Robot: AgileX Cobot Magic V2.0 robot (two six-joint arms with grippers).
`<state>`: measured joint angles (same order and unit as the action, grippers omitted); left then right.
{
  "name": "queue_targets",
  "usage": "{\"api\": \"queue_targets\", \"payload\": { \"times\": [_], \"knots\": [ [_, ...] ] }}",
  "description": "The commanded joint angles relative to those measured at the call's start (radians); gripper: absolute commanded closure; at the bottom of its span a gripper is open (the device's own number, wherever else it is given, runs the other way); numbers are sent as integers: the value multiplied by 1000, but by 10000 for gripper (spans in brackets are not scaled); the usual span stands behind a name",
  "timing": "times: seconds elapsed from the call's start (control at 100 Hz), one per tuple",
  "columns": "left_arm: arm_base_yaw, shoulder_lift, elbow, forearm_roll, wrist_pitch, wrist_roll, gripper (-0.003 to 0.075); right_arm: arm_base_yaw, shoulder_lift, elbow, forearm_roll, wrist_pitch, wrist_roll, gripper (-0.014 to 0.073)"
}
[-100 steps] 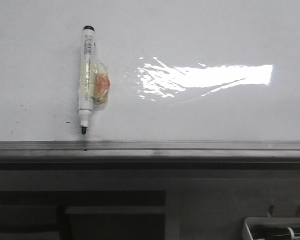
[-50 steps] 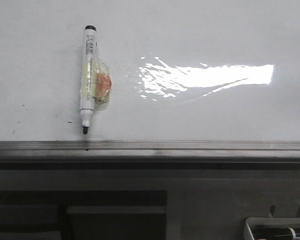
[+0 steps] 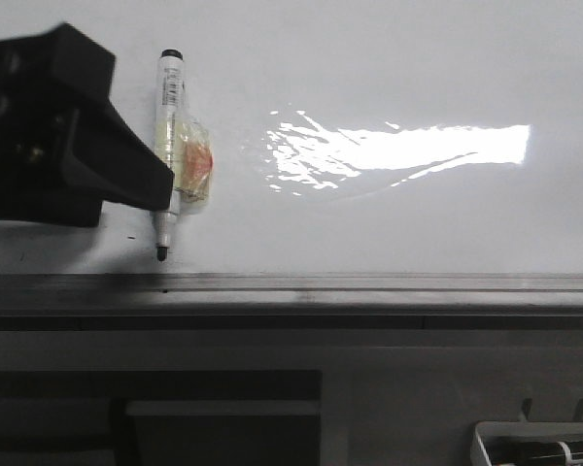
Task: Write number 5 on whiteboard
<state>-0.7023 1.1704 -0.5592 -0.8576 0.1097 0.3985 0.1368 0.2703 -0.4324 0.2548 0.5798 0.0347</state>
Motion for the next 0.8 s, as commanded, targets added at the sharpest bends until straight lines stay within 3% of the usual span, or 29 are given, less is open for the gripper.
{"api": "queue_targets", "payload": {
  "times": [0.0,0.17,0.28,0.34,0.46,0.59,0.68,0.79],
  "knots": [
    [-10,26,-46,-18,-70,0,325,-5,20,-36,15,-67,-17,142],
    [-10,74,-61,-18,-75,0,435,-5,20,-36,17,-67,-17,142],
    [-10,90,-61,-18,-69,0,616,-5,20,-36,37,-65,-22,142],
    [-12,86,-61,-16,-58,5,743,-3,20,-38,107,-57,-101,142],
    [-29,63,-82,48,22,95,741,-1,37,-62,378,33,-462,142],
    [-85,40,-135,185,192,349,741,46,90,-78,640,141,-839,142],
    [-137,33,-160,258,286,518,741,96,134,-81,672,169,-965,142],
    [-184,33,-167,286,300,605,741,167,199,-82,672,185,-1042,142]
  ]
}}
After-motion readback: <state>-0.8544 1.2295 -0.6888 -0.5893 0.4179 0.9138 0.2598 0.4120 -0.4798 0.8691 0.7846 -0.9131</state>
